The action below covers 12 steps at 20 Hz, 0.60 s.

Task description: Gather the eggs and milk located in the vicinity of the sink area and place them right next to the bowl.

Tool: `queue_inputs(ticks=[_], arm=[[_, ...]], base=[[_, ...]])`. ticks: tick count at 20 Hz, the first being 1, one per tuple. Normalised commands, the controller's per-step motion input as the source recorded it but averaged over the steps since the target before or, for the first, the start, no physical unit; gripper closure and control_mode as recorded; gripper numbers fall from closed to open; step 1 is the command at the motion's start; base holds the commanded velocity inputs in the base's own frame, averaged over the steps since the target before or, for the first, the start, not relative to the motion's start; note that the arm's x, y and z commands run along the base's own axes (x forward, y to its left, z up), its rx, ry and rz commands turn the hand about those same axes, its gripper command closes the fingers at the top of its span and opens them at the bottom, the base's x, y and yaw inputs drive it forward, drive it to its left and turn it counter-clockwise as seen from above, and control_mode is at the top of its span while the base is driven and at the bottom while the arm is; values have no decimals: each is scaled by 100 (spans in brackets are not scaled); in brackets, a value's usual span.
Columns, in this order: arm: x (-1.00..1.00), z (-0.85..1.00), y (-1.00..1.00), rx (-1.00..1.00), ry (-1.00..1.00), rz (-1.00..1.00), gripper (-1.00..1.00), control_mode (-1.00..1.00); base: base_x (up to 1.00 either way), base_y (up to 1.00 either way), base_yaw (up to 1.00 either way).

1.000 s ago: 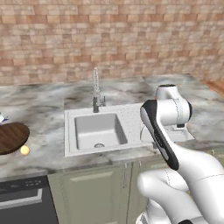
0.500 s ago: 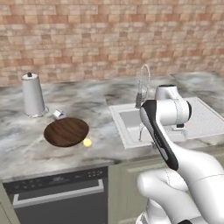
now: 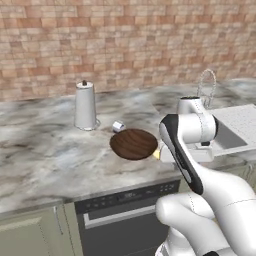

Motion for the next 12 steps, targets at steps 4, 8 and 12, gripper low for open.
queue_inputs(ticks=[4, 8, 12], arm=[[0, 0, 0, 0, 0, 0, 100, 100], [0, 0, 0, 0, 0, 0, 100, 100], [0, 0, 0, 0, 0, 0, 100, 100]], base=[[1, 76, -15], [23, 30, -5], [18, 32, -7]])
